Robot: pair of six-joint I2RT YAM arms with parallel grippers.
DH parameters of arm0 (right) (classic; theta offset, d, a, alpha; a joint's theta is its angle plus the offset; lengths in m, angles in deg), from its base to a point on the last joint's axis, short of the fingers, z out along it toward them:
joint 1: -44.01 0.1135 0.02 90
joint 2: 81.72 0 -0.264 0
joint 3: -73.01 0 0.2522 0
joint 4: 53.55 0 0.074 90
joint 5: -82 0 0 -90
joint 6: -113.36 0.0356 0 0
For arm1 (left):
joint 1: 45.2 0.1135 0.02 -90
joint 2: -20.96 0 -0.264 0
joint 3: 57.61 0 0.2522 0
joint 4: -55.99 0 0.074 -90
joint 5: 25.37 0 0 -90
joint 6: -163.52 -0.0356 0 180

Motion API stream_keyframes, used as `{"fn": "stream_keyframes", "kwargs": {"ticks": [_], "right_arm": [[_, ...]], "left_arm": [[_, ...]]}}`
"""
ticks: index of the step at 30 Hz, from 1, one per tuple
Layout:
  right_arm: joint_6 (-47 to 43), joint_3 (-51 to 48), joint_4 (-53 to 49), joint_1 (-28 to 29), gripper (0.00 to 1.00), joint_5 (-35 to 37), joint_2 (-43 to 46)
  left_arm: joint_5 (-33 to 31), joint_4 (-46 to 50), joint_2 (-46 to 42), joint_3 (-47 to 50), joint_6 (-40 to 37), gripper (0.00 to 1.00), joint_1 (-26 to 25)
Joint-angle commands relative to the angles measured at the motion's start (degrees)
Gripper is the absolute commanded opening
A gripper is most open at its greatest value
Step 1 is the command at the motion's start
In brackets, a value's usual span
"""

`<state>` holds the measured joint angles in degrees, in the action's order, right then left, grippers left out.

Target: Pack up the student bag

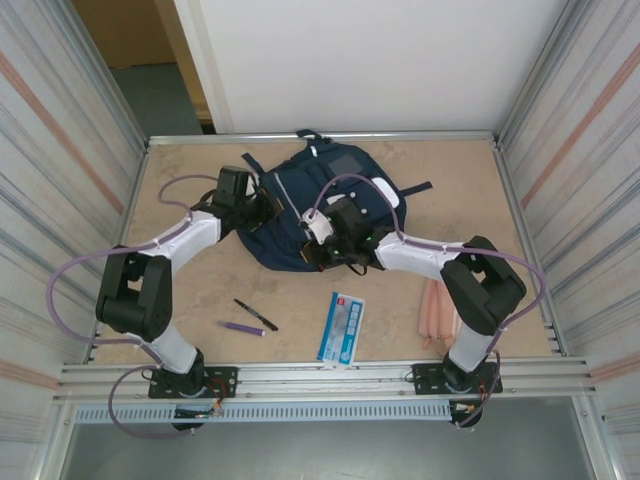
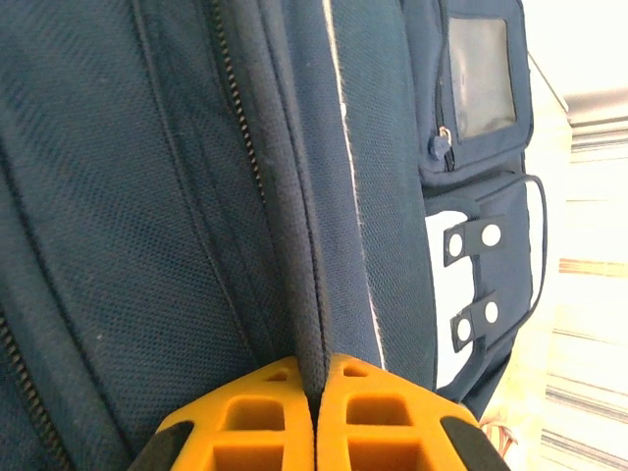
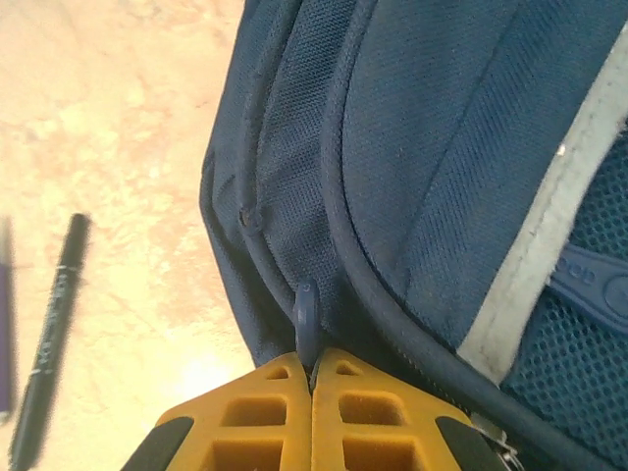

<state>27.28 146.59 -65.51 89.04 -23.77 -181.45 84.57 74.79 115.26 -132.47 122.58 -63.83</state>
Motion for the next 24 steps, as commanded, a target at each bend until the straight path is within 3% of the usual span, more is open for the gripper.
{"fn": "stream_keyframes", "kwargs": {"ticks": [1, 11, 13, 15, 18, 24], "right_arm": [[2.41, 3.95, 2.61, 2.44, 0.02, 6.6, -2.11], [8.97, 3.37, 11.71, 10.41, 0.1, 24.32, -4.47], [9.04, 3.18, 10.47, 10.42, 0.12, 24.69, -3.91], [7.83, 1.63, 9.95, 10.42, 0.15, 24.39, -2.76], [4.9, -0.46, 9.48, 9.37, 0.23, 18.35, -1.48], [4.99, -2.41, 4.78, 2.53, 0.39, -2.85, 4.39]], "left_arm": [[2.37, -5.32, 2.2, -0.11, 2.79, 0.0, -2.75], [2.56, -6.86, 4.37, 0.77, 3.86, 0.0, -4.71], [2.86, -6.91, 3.55, 2.01, 3.82, 0.04, -4.0], [4.51, -6.47, 2.58, 2.88, 2.69, 0.15, -2.27], [9.37, -4.04, 1.49, 2.68, -1.11, 0.37, 0.25], [13.9, 8.52, -3.82, 1.62, -11.57, 0.44, 1.98]]}}
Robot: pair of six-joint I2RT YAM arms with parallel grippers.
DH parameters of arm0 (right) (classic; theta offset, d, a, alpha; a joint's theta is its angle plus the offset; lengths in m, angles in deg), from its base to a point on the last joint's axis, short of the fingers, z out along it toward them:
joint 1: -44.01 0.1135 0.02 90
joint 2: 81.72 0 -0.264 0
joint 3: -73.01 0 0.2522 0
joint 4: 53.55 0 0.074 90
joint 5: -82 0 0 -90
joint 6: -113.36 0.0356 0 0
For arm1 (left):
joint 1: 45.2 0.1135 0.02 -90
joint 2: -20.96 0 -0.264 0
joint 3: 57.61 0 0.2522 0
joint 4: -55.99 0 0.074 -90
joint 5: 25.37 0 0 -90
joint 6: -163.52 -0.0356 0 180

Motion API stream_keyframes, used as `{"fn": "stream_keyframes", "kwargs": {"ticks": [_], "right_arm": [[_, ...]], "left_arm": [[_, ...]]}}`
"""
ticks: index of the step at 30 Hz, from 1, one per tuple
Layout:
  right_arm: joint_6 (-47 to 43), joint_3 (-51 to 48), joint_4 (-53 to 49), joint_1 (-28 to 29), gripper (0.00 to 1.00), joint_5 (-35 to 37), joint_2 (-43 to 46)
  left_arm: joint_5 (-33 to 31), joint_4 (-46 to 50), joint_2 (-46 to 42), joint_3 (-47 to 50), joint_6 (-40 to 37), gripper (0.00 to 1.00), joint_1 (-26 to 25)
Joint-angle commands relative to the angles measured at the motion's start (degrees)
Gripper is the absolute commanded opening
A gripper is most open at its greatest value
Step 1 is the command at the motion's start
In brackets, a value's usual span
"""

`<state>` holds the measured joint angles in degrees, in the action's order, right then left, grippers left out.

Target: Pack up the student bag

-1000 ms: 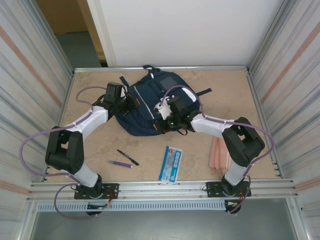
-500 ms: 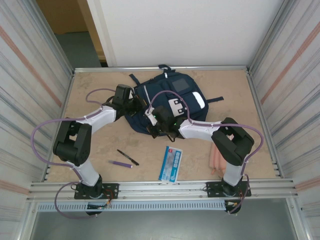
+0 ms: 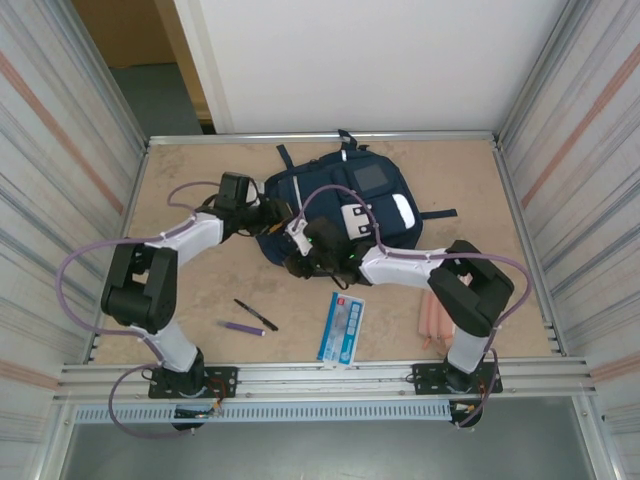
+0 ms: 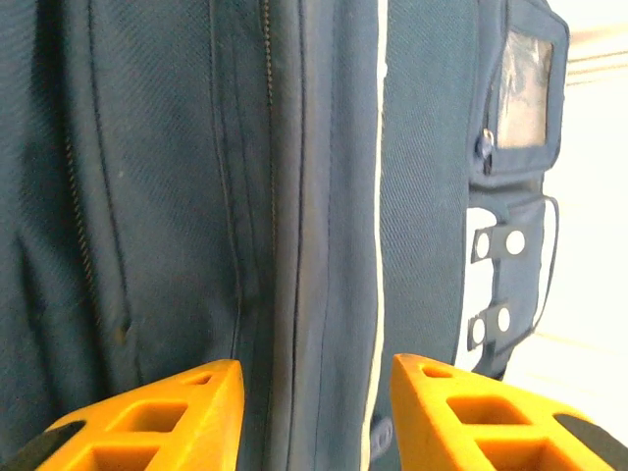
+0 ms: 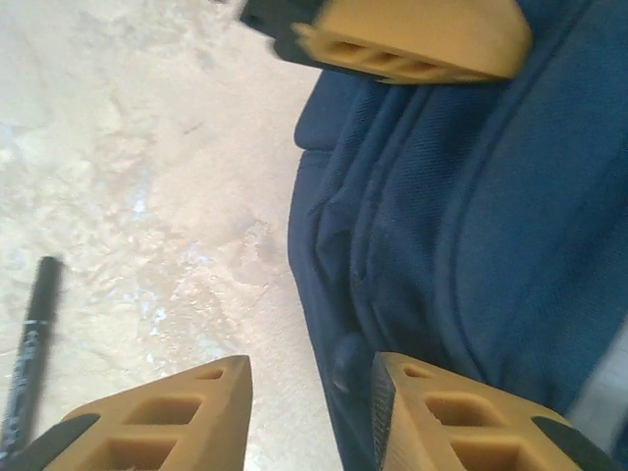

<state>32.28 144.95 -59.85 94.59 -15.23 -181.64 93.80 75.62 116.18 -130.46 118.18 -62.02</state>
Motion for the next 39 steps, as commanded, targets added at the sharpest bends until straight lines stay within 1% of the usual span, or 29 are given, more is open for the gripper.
{"fn": "stream_keyframes", "kwargs": {"ticks": [1, 4, 6, 8, 11, 13, 16, 20, 22, 25, 30, 33, 39], "right_arm": [[0.17, -0.65, -2.18, -4.5, 0.41, -14.55, 5.63], [-1.78, 2.02, -10.15, -7.52, 0.45, -19.01, 7.58], [-5.92, 4.21, -16.71, -8.58, 0.46, -19.32, 7.96], [-11.25, 5.25, -21.05, -8.79, 0.46, -17.36, 7.66], [-18.03, 6.05, -24.75, -8.92, 0.48, -12.47, 7.23], [-19.74, 6.21, -24.99, -9.08, 0.48, -8.81, 7.11], [-19.76, 6.72, -23.95, -9.93, 0.49, -7.74, 6.75], [-18.79, 7.07, -23.1, -10.12, 0.49, -7.08, 7.18], [-18.51, 6.44, -21.96, -10.18, 0.49, -7.03, 7.29], [-17.81, 6.51, -22.25, -10.33, 0.49, -6.97, 7.6], [-13.35, 4.71, -17.87, -12.85, 0.49, -11.76, 9.2], [-12.44, 5.36, -18.27, -13.44, 0.49, -12.03, 9.95], [-12.77, 5.07, -18.82, -13.54, 0.49, -13.1, 10.37]], "left_arm": [[5.2, 10.01, -5.76, -0.41, -8.96, 0.44, 0.13], [7.13, 13.9, -8.1, 0.9, -11.27, 0.44, 0.19], [9.09, 14.57, -9.18, 2.43, -11.78, 0.44, 0.05], [9.63, 15.69, -9.76, 3.58, -12.36, 0.45, -0.39], [6.8, 17.97, -9.94, 4.43, -13.2, 0.45, -1.64], [6.65, 17.96, -9.09, 4.4, -12.86, 0.45, -2.55], [5.5, 17.86, -7.67, 3.34, -11.78, 0.44, -5.04], [1.45, 18.21, -6.42, 2.06, -9.43, 0.44, -7.2], [-0.2, 19.45, -5.55, 1.24, -9.05, 0.41, -7.76], [-4.74, 22.06, -4.68, 0.25, -8.91, 0.4, -9.56], [-11.37, 23.8, -2.63, -1.53, -8.89, 0.39, -12.06], [-13.87, 23.85, -0.99, -2.34, -8.23, 0.38, -12.4], [-18.26, 23.21, 0.56, -3.22, -7.42, 0.28, -13.24]]}}
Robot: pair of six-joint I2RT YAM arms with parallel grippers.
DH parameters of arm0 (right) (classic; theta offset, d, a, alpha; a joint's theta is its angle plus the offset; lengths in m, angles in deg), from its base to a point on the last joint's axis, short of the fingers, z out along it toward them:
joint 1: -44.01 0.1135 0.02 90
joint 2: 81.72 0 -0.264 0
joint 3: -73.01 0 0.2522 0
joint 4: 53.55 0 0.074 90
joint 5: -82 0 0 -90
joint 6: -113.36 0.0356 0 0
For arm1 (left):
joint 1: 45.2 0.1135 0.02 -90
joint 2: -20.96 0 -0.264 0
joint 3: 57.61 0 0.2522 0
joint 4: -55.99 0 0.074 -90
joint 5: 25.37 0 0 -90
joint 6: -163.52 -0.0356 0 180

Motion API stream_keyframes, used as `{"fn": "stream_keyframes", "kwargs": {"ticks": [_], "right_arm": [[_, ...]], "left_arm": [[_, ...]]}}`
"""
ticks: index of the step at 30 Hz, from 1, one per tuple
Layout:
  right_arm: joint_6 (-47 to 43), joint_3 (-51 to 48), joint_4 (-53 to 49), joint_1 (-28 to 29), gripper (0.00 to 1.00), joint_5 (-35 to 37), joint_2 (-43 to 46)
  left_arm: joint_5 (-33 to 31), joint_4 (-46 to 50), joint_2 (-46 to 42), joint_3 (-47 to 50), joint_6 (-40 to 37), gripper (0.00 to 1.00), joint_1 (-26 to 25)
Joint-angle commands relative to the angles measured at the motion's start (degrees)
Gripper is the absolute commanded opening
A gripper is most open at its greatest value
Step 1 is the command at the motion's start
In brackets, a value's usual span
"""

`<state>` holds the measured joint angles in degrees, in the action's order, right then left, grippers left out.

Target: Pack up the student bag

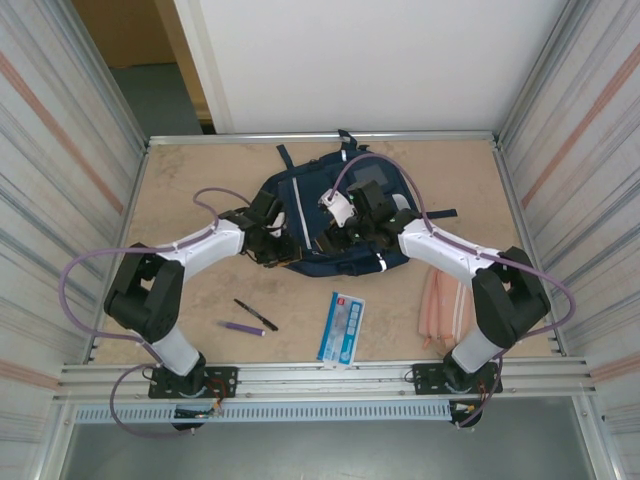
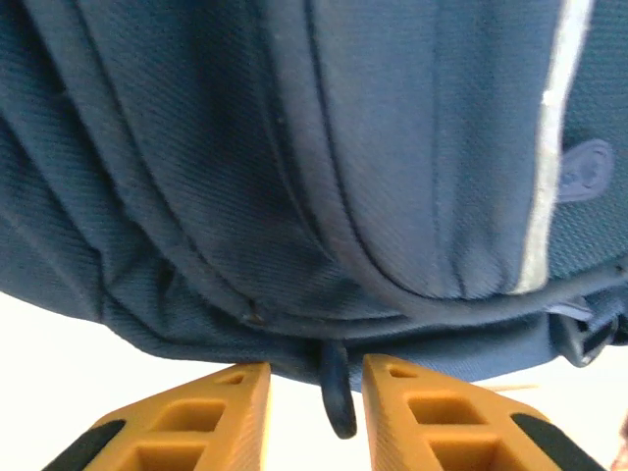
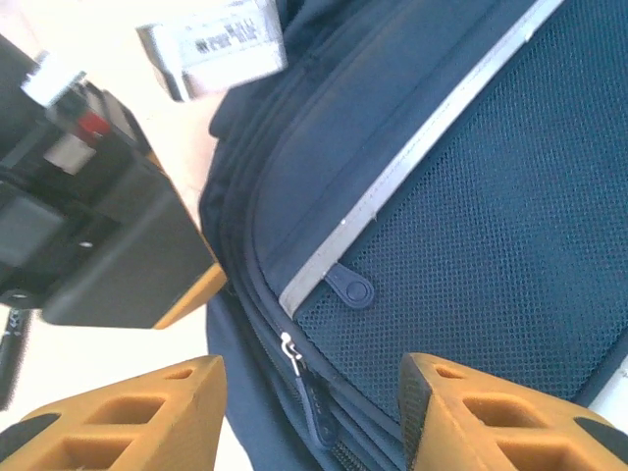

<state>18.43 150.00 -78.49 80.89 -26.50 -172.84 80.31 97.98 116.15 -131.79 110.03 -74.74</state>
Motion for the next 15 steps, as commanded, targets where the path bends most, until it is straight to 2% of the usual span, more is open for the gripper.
{"fn": "stream_keyframes", "kwargs": {"ticks": [1, 12, 15], "right_arm": [[1.15, 0.0, -0.5, 0.22, 0.49, -1.79, 1.69], [0.74, -1.14, 1.42, 0.18, 0.49, -2.23, 0.68], [0.59, 0.12, 0.08, 0.18, 0.49, -2.59, -0.19]], "left_arm": [[-5.46, 0.99, 0.6, -2.19, 0.71, 0.26, -0.46], [-5.5, -0.13, -0.28, -3.74, -0.49, 0.22, -0.67], [-5.39, 0.01, 0.29, -4.08, -0.55, 0.13, -0.69]]}}
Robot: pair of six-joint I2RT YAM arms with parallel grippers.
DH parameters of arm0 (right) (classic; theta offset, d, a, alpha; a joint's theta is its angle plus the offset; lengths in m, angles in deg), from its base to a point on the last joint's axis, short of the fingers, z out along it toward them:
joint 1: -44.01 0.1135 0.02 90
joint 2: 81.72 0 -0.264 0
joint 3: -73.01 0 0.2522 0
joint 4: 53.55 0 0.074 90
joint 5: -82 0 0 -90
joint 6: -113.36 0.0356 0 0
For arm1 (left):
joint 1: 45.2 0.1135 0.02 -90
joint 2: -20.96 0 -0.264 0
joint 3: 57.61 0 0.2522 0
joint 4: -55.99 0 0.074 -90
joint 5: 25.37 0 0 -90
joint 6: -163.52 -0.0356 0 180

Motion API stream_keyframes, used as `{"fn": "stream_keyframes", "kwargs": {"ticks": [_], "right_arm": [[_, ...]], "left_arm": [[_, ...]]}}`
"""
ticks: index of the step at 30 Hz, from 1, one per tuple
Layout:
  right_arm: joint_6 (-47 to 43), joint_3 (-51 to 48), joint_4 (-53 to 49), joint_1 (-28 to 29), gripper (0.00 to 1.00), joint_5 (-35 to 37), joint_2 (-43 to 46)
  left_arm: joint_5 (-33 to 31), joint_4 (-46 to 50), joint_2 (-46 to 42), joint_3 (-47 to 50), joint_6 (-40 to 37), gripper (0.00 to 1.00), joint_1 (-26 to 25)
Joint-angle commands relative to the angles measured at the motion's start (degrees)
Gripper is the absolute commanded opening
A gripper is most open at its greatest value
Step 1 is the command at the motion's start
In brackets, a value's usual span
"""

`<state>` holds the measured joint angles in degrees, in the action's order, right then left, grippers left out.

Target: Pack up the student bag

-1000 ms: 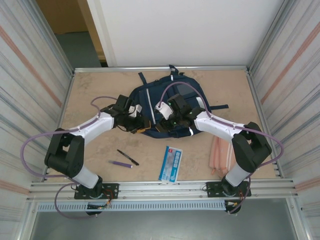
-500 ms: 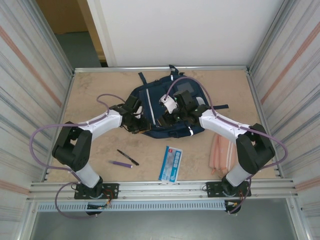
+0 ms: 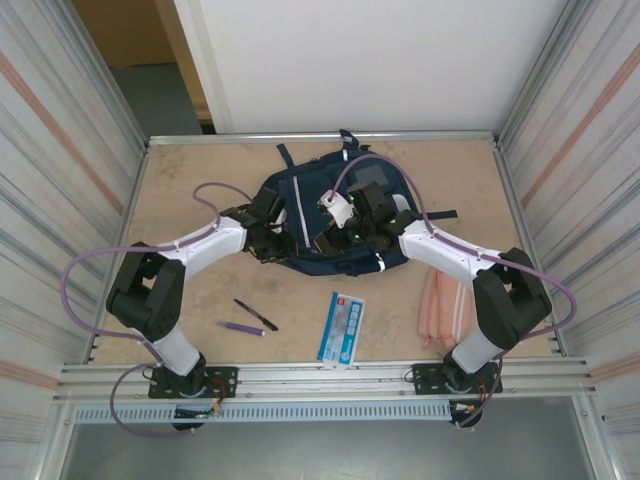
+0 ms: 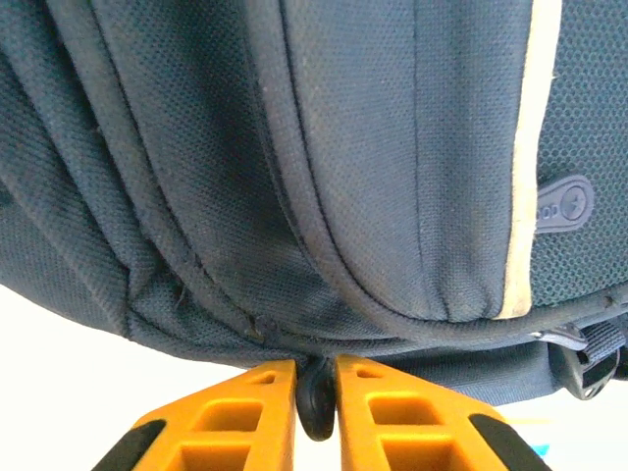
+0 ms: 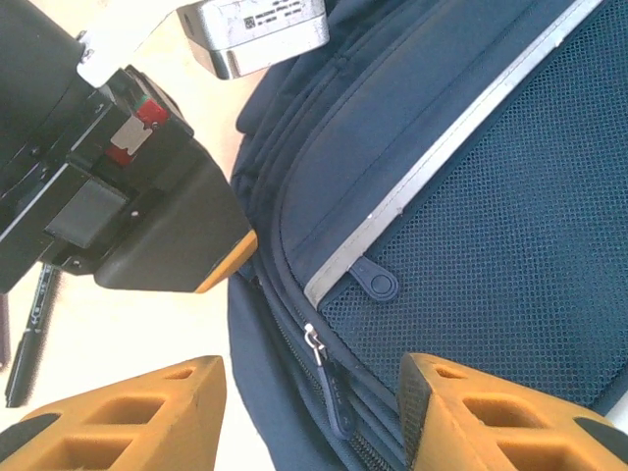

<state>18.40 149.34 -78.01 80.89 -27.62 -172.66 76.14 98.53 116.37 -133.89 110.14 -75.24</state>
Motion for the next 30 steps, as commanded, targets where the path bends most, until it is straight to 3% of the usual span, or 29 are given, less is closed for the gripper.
{"fn": "stream_keyframes", "kwargs": {"ticks": [1, 5, 10, 15, 20, 25, 30], "right_arm": [[0.71, 0.88, -0.42, 0.21, 0.49, -1.48, -0.44], [0.79, 0.6, 0.44, 0.19, 0.49, -1.98, -1.01], [-1.01, 0.55, -0.31, 0.06, 0.49, -2.66, -1.33], [-13.05, -2.2, 0.68, 0.09, 0.53, -4.67, -0.25], [-25.79, -10.23, 13.98, -0.53, 0.57, -2.93, 2.12], [-31.38, -10.0, 15.17, -0.77, 0.56, 1.19, 3.41], [-38.35, -9.78, 8.29, -2.35, 0.54, -6.25, 7.35]], "left_arm": [[-0.89, -0.6, 0.2, -2.07, -0.59, 0.09, -0.18], [-0.8, -0.43, 0.56, -2.3, -0.94, 0.0, -0.19], [1.28, -0.5, -1.23, -2.61, -3.15, 0.0, -0.18], [8.19, -7.42, -6.65, -1.01, -7.51, 0.0, -0.15], [14.96, -10.75, -10.03, -2.05, -12.55, 0.0, -0.54], [15.43, -9.65, -12.12, -3.19, -18.45, 0.0, -2.61], [11.61, -11.26, -14.47, -0.23, -19.38, 0.0, -3.68]]}}
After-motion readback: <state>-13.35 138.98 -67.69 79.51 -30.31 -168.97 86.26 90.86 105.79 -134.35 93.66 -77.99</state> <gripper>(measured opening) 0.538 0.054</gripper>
